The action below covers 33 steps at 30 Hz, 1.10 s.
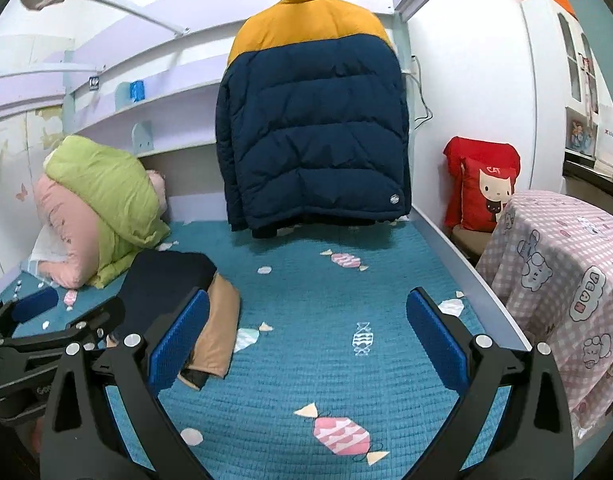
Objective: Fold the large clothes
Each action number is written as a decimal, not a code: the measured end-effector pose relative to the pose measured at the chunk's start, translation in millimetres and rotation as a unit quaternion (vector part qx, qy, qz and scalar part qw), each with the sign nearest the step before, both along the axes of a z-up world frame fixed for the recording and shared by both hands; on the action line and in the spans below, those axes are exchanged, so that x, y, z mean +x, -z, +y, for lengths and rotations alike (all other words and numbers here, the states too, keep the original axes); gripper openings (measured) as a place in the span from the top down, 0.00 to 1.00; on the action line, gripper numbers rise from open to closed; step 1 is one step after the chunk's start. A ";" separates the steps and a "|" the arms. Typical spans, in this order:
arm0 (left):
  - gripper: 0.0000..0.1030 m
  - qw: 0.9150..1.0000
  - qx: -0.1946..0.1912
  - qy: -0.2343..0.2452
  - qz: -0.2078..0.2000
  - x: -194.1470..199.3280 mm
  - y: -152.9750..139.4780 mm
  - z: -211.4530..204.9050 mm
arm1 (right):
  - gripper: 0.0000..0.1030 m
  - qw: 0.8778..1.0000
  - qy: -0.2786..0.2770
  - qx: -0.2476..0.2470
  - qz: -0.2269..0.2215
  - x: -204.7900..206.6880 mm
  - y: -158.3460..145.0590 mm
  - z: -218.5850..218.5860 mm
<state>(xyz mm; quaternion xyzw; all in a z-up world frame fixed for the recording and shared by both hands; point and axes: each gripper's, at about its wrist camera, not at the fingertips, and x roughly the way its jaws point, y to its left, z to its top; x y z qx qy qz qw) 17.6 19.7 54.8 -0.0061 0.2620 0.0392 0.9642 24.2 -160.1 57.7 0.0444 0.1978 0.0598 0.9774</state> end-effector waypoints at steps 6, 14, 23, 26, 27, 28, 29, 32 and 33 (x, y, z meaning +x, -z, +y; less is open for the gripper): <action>0.07 1.000 -0.001 -0.003 0.004 -3.3 8.0 12.5 | 0.07 1.000 0.000 -0.006 0.004 -4.4 6.2 12.0; 0.07 1.000 -0.002 0.005 0.005 -5.9 10.8 23.4 | 0.07 1.000 0.010 -0.004 0.001 -9.8 5.8 23.0; 0.07 1.000 -0.011 0.012 -0.006 -9.7 9.5 36.3 | 0.07 1.000 0.000 0.001 0.000 -12.6 1.5 33.5; 0.07 1.000 -0.014 0.012 -0.010 -10.9 9.2 39.0 | 0.07 1.000 -0.005 -0.003 -0.003 -15.5 1.3 36.3; 0.07 1.000 -0.013 0.011 -0.011 -11.3 9.0 39.5 | 0.07 1.000 -0.005 -0.005 -0.004 -15.2 0.9 37.2; 0.07 1.000 -0.013 0.009 -0.012 -11.9 8.7 39.8 | 0.07 1.000 -0.005 -0.008 -0.005 -15.8 0.6 37.9; 0.07 1.000 -0.013 0.009 -0.013 -12.6 8.5 39.8 | 0.07 1.000 -0.005 -0.008 -0.007 -16.5 0.2 38.1; 0.07 1.000 -0.013 0.009 -0.013 -12.5 8.7 39.6 | 0.07 1.000 -0.003 -0.008 -0.008 -17.4 0.0 38.6; 0.07 1.000 -0.013 0.008 -0.013 -12.8 8.8 39.7 | 0.07 1.000 -0.002 -0.009 -0.008 -17.7 0.0 38.6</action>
